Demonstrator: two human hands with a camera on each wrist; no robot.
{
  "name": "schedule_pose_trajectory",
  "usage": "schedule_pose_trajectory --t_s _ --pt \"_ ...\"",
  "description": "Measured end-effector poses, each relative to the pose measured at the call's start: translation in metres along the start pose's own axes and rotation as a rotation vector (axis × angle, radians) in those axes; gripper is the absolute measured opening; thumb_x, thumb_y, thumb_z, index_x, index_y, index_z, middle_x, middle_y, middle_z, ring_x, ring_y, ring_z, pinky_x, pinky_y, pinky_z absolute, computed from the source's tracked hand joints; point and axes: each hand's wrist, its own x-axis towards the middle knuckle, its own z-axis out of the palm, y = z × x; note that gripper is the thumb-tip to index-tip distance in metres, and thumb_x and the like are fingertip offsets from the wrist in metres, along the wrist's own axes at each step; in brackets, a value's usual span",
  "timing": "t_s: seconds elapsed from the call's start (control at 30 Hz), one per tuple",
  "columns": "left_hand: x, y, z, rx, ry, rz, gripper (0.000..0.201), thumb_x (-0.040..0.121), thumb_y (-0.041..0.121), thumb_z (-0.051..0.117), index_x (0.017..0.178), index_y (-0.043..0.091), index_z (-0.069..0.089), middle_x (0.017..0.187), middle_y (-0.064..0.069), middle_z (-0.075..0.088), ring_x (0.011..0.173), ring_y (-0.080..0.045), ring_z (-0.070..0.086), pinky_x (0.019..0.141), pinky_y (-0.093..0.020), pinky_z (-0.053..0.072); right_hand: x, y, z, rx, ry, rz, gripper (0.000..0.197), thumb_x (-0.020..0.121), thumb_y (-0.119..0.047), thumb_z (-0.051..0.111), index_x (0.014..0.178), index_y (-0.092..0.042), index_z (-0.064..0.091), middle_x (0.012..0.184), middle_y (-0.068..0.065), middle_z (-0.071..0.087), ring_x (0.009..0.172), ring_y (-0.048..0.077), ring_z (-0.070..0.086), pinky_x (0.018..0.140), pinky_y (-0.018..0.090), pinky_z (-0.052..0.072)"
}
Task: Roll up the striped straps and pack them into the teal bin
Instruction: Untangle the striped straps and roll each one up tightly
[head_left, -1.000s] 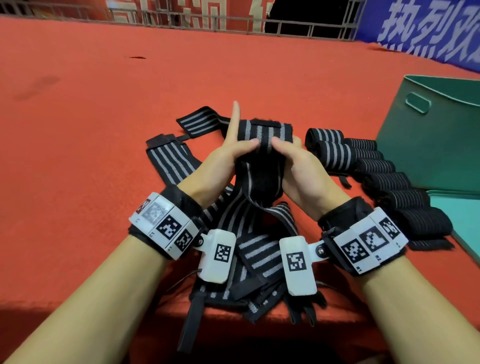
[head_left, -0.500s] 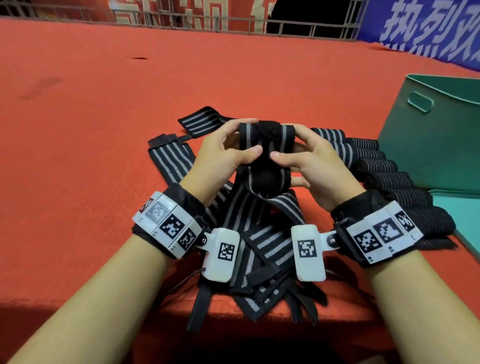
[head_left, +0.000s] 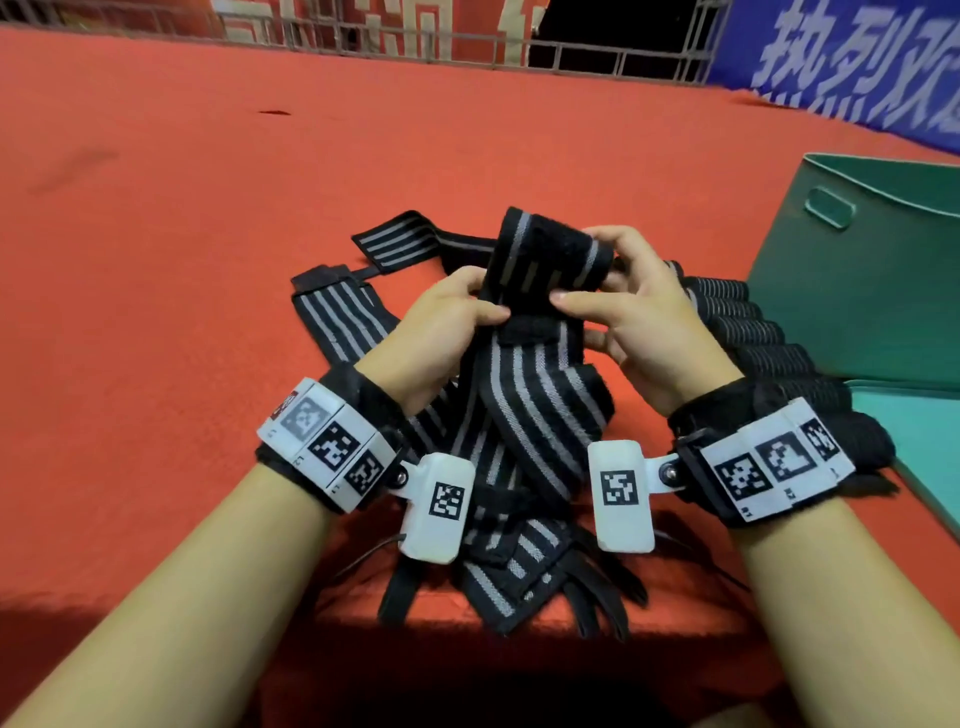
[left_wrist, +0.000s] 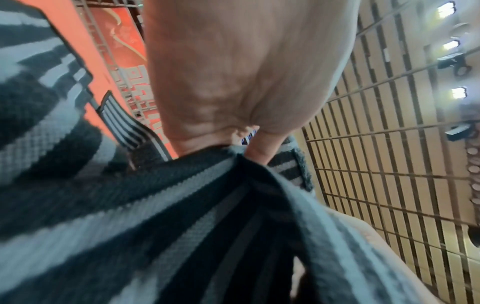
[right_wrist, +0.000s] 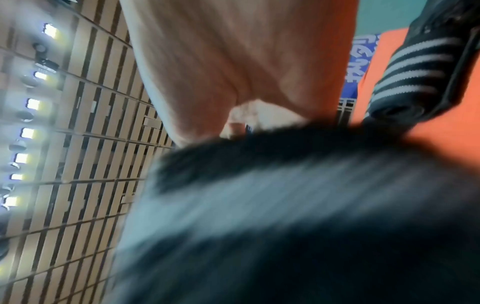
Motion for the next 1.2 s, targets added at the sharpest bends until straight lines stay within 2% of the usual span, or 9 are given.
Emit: schedule_pose_trajectory --t_s 0.13,0.27,0.37,0.53,0.77,0.9,0.97,1.07,1.2 --pt "-0.006 -0.001 0.008 -0.127 -0.063 -0.058 0.044 0.094 0.002 0.045 0.138 0.003 0.052 0.131 -0.022 0.066 0.118 -0.036 0.067 0.105 -0.053 0.051 0.0 0.0 -0.006 -0.009 -0.052 0.057 0.039 0.095 0.005 0.064 0.123 -0.019 0.05 0.113 0.011 0.068 0.1 0.019 0.072 0.078 0.04 0.061" --pt "-0.006 -0.006 0.024 -0.029 -0.112 -0.011 0.061 0.09 0.006 0.069 0.142 0.013 0.038 0.132 -0.01 0.064 0.114 -0.019 0.069 0.094 -0.033 0.059 0.001 0.009 0.008 0.111 0.003 0.034 0.043 0.095 0.015 0.052 0.123 -0.017 0.046 0.113 0.007 0.065 0.106 0.018 0.068 0.091 0.036 0.057" --pt "-0.008 -0.005 0.021 -0.011 -0.105 0.017 0.05 0.096 0.005 0.065 0.14 0.013 0.042 0.129 -0.007 0.066 0.114 -0.019 0.069 0.093 -0.031 0.059 0.001 0.013 0.014 0.232 0.033 0.057 0.045 0.095 0.017 0.05 0.129 -0.012 0.044 0.127 0.016 0.063 0.114 0.028 0.068 0.096 0.042 0.058" --pt "-0.006 -0.001 0.007 -0.045 -0.075 0.007 0.047 0.094 -0.002 0.058 0.137 0.015 0.051 0.114 -0.013 0.07 0.092 -0.021 0.075 0.073 -0.03 0.061 -0.001 0.008 0.002 0.091 -0.051 0.017 0.045 0.093 0.015 0.054 0.114 -0.024 0.05 0.104 0.007 0.062 0.087 0.012 0.069 0.068 0.034 0.059" --pt "-0.005 -0.001 0.006 -0.009 -0.136 -0.068 0.061 0.085 0.084 0.044 0.121 0.039 0.065 0.081 -0.006 0.072 0.066 -0.023 0.065 0.061 -0.03 0.045 -0.002 0.015 -0.004 -0.091 -0.08 -0.037 0.045 0.09 0.015 0.058 0.112 -0.023 0.049 0.098 -0.002 0.061 0.076 0.007 0.062 0.049 0.026 0.05" --pt "0.0 -0.007 0.007 0.07 -0.027 -0.003 0.058 0.097 0.066 0.05 0.123 0.016 0.063 0.056 0.014 0.055 0.044 -0.006 0.049 0.043 -0.019 0.033 -0.002 0.019 0.0 -0.141 -0.093 -0.063 0.048 0.08 0.019 0.06 0.106 -0.021 0.053 0.102 0.008 0.061 0.081 0.013 0.061 0.059 0.031 0.053" --pt "0.001 -0.009 0.006 0.065 0.002 0.06 0.043 0.1 0.055 0.054 0.12 0.018 0.065 0.076 0.013 0.071 0.065 -0.002 0.068 0.057 -0.02 0.05 0.0 0.02 0.001 -0.059 -0.061 -0.03 0.05 0.073 0.016 0.057 0.109 -0.02 0.059 0.11 0.014 0.062 0.096 0.024 0.064 0.075 0.046 0.061" --pt "0.004 -0.01 0.003 -0.018 0.032 0.13 0.049 0.094 0.052 0.06 0.138 0.029 0.059 0.132 0.004 0.068 0.123 -0.012 0.064 0.109 -0.037 0.047 0.003 0.014 0.002 0.249 -0.047 0.095 0.054 0.076 0.009 0.058 0.125 -0.013 0.059 0.114 0.01 0.063 0.102 0.021 0.065 0.075 0.034 0.059" --pt "0.003 -0.007 0.003 -0.026 0.026 0.156 0.066 0.1 0.042 0.06 0.158 0.024 0.035 0.144 0.002 0.059 0.129 -0.012 0.06 0.114 -0.039 0.045 -0.002 0.01 0.004 0.134 -0.089 0.175 0.038 0.099 -0.032 0.064 0.132 -0.015 0.064 0.121 0.001 0.074 0.106 0.018 0.072 0.076 0.034 0.058"
